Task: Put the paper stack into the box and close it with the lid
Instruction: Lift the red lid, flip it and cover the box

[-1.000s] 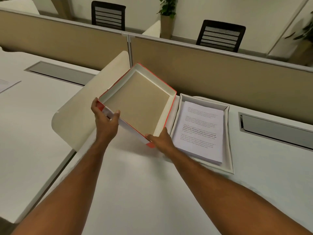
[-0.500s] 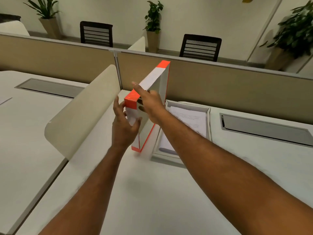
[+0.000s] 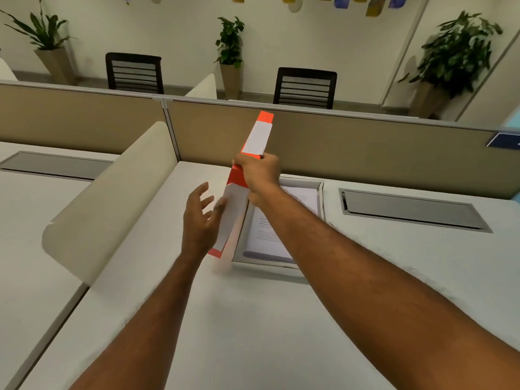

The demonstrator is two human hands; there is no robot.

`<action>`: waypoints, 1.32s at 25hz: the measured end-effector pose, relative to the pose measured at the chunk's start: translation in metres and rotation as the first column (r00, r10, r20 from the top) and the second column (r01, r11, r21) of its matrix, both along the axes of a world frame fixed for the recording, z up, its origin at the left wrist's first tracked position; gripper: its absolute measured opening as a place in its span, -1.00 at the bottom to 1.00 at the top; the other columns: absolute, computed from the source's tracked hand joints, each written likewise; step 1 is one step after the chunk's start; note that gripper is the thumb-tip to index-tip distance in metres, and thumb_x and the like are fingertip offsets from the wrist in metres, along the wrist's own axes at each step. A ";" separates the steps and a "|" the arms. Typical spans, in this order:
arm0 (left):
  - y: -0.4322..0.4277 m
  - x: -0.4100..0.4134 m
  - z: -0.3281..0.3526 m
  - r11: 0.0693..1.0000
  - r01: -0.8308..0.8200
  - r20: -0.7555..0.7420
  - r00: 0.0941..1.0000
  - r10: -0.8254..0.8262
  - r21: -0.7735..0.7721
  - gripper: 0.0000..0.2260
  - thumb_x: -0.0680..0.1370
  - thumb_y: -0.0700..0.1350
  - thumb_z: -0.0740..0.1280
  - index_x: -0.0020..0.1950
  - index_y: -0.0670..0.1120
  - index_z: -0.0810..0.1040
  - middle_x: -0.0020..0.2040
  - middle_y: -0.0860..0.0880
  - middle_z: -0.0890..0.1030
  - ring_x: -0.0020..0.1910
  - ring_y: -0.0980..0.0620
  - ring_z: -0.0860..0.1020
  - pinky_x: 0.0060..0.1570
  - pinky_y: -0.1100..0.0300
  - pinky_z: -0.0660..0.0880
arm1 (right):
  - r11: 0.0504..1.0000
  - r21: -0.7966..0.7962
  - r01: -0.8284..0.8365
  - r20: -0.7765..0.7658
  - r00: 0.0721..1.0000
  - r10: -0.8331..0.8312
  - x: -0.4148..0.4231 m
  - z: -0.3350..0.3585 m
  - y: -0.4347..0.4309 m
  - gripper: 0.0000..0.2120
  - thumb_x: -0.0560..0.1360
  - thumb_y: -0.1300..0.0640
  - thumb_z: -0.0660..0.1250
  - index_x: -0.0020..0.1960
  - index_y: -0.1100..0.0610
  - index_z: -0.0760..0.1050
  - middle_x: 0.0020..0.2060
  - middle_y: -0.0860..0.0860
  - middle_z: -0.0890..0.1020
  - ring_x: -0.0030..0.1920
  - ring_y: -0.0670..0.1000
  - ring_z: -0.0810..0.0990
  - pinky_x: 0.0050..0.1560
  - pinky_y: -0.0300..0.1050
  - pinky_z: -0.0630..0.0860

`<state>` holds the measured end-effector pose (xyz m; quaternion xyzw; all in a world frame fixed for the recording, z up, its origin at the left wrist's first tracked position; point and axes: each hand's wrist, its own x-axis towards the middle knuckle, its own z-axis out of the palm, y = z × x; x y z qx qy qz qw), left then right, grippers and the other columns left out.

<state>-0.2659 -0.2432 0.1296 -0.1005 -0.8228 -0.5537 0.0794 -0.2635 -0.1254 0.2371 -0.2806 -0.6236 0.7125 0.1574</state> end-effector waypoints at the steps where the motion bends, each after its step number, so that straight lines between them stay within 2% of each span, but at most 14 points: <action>1: -0.003 -0.005 -0.007 0.996 -0.087 0.140 0.987 0.081 0.033 -0.48 0.57 0.18 0.19 0.43 -0.08 0.34 0.44 -0.11 0.42 0.36 -0.08 0.44 0.18 0.12 0.40 | 0.997 -0.072 0.028 -0.012 1.000 -0.029 0.003 0.000 0.011 -0.61 0.34 0.16 0.49 0.13 0.17 0.51 0.02 0.08 0.64 -0.09 0.05 0.60 -0.20 -0.12 0.52; 3: -0.011 -0.014 -0.020 0.960 -0.241 0.543 0.830 0.127 0.144 -0.41 0.56 0.28 0.10 0.42 -0.10 0.37 0.41 -0.14 0.45 0.34 -0.18 0.45 0.27 -0.03 0.41 | 0.975 -0.210 0.071 -0.021 0.997 -0.077 0.014 0.000 0.035 -0.78 0.33 0.23 0.47 -0.05 0.16 0.53 -0.12 0.09 0.64 -0.21 0.02 0.59 -0.23 -0.11 0.56; 4: -0.013 -0.014 -0.025 0.931 -0.282 0.688 0.725 0.047 0.233 -0.37 0.54 0.31 0.12 0.44 -0.09 0.34 0.42 -0.13 0.44 0.33 -0.19 0.46 0.29 -0.09 0.42 | 0.960 -0.266 0.087 -0.018 0.995 -0.095 0.020 -0.001 0.046 -0.80 0.33 0.23 0.47 -0.08 0.15 0.52 -0.14 0.09 0.64 -0.22 0.02 0.59 -0.19 -0.09 0.57; 5: -0.015 -0.013 -0.030 0.893 -0.319 0.752 0.658 -0.032 0.317 -0.36 0.53 0.30 0.15 0.46 -0.10 0.32 0.41 -0.13 0.44 0.29 -0.19 0.48 0.30 -0.11 0.43 | 0.944 -0.315 0.099 -0.018 0.994 -0.110 0.025 -0.003 0.055 -0.78 0.33 0.24 0.47 -0.06 0.16 0.52 -0.12 0.09 0.64 -0.20 0.03 0.60 -0.17 -0.07 0.58; 6: -0.015 -0.012 -0.033 0.871 -0.330 0.761 0.644 -0.075 0.365 -0.38 0.54 0.26 0.18 0.46 -0.12 0.32 0.37 -0.13 0.46 0.23 -0.16 0.50 0.28 -0.08 0.45 | 0.929 -0.354 0.108 -0.025 0.992 -0.125 0.029 -0.007 0.063 -0.73 0.32 0.24 0.47 0.00 0.20 0.53 -0.11 0.10 0.65 -0.20 0.04 0.61 -0.20 -0.09 0.58; 8: -0.014 -0.009 -0.033 0.846 -0.331 0.720 0.688 -0.087 0.419 -0.48 0.56 0.13 0.26 0.42 -0.15 0.38 0.24 -0.13 0.50 0.12 -0.10 0.52 0.16 0.01 0.49 | 0.909 -0.399 0.120 -0.025 0.990 -0.141 0.032 -0.016 0.072 -0.67 0.33 0.24 0.47 0.07 0.22 0.54 -0.12 0.09 0.65 -0.18 0.04 0.62 -0.27 -0.15 0.55; 12: -0.011 -0.008 -0.041 0.822 -0.324 0.621 0.783 -0.045 0.468 -0.61 0.54 -0.09 0.35 0.34 -0.19 0.46 0.17 -0.13 0.53 -0.03 -0.02 0.55 0.08 0.09 0.50 | 0.948 -0.299 0.108 0.011 0.994 -0.110 0.046 -0.024 0.091 -0.97 0.41 0.20 0.30 -0.18 0.14 0.51 -0.27 0.05 0.59 -0.32 -0.01 0.53 -0.32 -0.18 0.45; 13: 0.005 -0.008 -0.041 0.841 -0.261 0.599 0.796 -0.090 0.473 -0.63 0.55 -0.11 0.35 0.33 -0.20 0.46 0.15 -0.13 0.52 0.01 -0.04 0.55 0.10 0.07 0.50 | 0.949 -0.284 0.138 0.038 0.990 -0.133 0.056 -0.029 0.111 -0.93 0.43 0.18 0.25 -0.21 0.12 0.49 -0.28 0.05 0.58 -0.33 -0.01 0.52 -0.29 -0.16 0.45; 16: 0.035 -0.007 -0.041 0.887 -0.127 0.536 0.831 -0.149 0.444 -0.71 0.57 -0.08 0.31 0.26 -0.14 0.48 0.13 -0.14 0.52 0.13 -0.15 0.53 0.17 -0.01 0.51 | 0.968 -0.213 0.133 0.166 0.981 -0.098 0.078 -0.050 0.142 -0.84 0.51 0.09 0.17 0.01 0.10 0.47 -0.14 0.08 0.62 -0.23 0.00 0.58 -0.17 -0.10 0.51; 20: 0.035 -0.018 -0.046 0.924 -0.075 0.481 0.868 -0.125 0.375 -0.63 0.57 -0.04 0.30 0.34 -0.13 0.44 0.21 -0.17 0.52 0.16 -0.17 0.54 0.11 -0.01 0.55 | 0.998 -0.038 0.052 0.229 0.973 -0.042 0.089 -0.072 0.140 -0.67 0.62 0.02 0.10 0.33 0.10 0.35 0.12 0.10 0.60 -0.17 -0.04 0.59 -0.32 -0.22 0.47; 21: 0.037 -0.020 -0.046 0.938 -0.040 0.469 0.873 -0.135 0.343 -0.62 0.57 -0.03 0.31 0.35 -0.12 0.42 0.23 -0.18 0.52 0.16 -0.18 0.55 0.06 0.02 0.56 | 0.998 -0.008 0.054 0.222 0.974 -0.051 0.092 -0.075 0.144 -0.68 0.63 0.03 0.09 0.33 0.11 0.36 0.12 0.09 0.60 -0.18 -0.05 0.59 -0.33 -0.23 0.46; 25: 0.052 -0.026 -0.042 0.958 0.034 0.442 0.883 -0.161 0.283 -0.58 0.56 0.02 0.32 0.37 -0.10 0.38 0.26 -0.15 0.52 0.13 -0.17 0.57 0.03 0.00 0.59 | 0.995 -0.013 0.096 0.178 0.980 -0.092 0.104 -0.082 0.157 -0.84 0.65 0.02 0.07 -0.01 -0.01 0.40 -0.14 -0.03 0.57 -0.22 -0.07 0.57 -0.28 -0.23 0.48; 30: 0.063 -0.032 -0.036 0.969 0.052 0.435 0.887 -0.155 0.240 -0.55 0.54 0.03 0.34 0.38 -0.08 0.37 0.27 -0.14 0.51 0.13 -0.16 0.57 0.11 -0.09 0.56 | 0.994 -0.017 0.106 0.201 0.974 -0.101 0.107 -0.097 0.169 -0.89 0.65 0.03 0.08 0.01 -0.01 0.35 -0.13 -0.03 0.53 -0.21 -0.05 0.55 -0.22 -0.23 0.49; 33: 0.057 -0.027 -0.045 0.974 0.055 0.441 0.885 -0.149 0.219 -0.56 0.54 0.01 0.34 0.39 -0.07 0.38 0.28 -0.13 0.51 0.13 -0.16 0.56 0.12 -0.10 0.56 | 0.997 0.021 0.079 0.214 0.973 -0.081 0.108 -0.113 0.167 -0.84 0.65 0.01 0.08 0.11 0.02 0.40 0.04 0.04 0.59 -0.06 0.00 0.60 -0.11 -0.16 0.55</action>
